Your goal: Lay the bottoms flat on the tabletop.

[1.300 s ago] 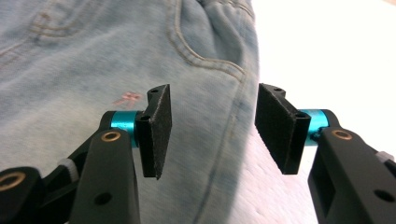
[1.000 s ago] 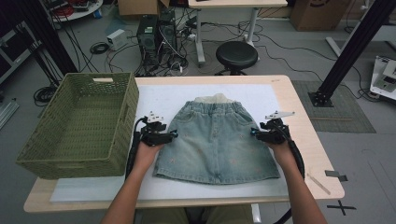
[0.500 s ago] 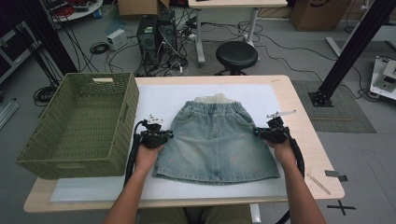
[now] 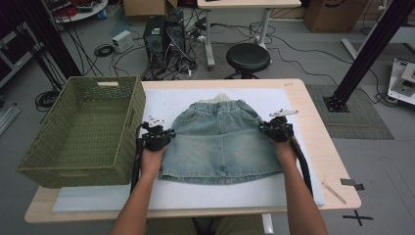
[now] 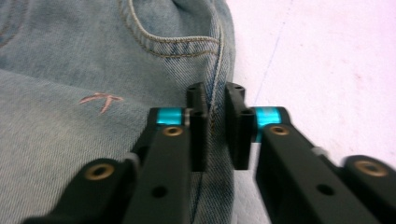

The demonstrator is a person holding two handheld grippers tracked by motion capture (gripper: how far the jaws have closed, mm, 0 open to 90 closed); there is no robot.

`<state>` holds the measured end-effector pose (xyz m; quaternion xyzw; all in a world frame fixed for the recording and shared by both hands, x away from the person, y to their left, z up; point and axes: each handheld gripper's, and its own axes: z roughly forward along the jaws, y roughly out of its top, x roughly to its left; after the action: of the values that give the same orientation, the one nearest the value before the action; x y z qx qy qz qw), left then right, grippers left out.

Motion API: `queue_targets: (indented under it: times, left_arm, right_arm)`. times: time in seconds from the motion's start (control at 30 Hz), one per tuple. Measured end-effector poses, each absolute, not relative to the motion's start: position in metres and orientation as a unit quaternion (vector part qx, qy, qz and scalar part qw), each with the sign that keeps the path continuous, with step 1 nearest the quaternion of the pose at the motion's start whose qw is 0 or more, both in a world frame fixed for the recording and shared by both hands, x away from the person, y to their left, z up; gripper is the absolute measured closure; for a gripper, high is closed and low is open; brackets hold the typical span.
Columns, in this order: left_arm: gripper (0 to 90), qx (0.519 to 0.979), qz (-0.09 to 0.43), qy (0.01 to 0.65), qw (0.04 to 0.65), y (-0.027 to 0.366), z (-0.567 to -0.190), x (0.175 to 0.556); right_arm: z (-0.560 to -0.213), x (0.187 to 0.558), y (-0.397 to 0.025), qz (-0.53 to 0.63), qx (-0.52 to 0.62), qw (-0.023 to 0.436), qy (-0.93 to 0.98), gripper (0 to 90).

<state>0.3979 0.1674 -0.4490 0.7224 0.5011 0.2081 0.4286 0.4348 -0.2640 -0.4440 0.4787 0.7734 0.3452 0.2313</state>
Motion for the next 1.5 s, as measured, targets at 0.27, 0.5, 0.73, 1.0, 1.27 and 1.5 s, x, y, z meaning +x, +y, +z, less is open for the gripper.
queue_targets:
  times: [0.27,0.5,0.73,1.0,1.27,1.5]
  left_arm:
    - [48.5,0.728,0.173,0.483,0.454,0.17,-0.446,0.385]
    - [45.8,0.73,0.176,0.47,0.464,0.176,-0.447,0.372]
    - [43.0,0.729,0.173,0.453,0.483,0.179,-0.445,0.368]
    - [42.4,0.731,0.169,0.449,0.485,0.181,-0.444,0.367]
    - [39.7,0.735,0.158,0.438,0.492,0.183,-0.441,0.362]
    - [36.2,0.736,0.156,0.431,0.499,0.183,-0.44,0.358]
  right_arm:
    - [-0.426,0.402,-0.279,0.353,0.469,0.226,0.777,56.7]
    - [-0.435,0.35,-0.286,0.352,0.427,0.209,0.806,61.7]
    - [-0.442,0.321,-0.273,0.337,0.367,0.173,0.85,62.8]
    - [-0.45,0.311,-0.283,0.361,0.364,0.157,0.844,88.4]
    - [-0.445,0.305,-0.296,0.366,0.353,0.113,0.853,90.0]
    - [-0.433,0.303,-0.295,0.385,0.348,0.113,0.847,78.1]
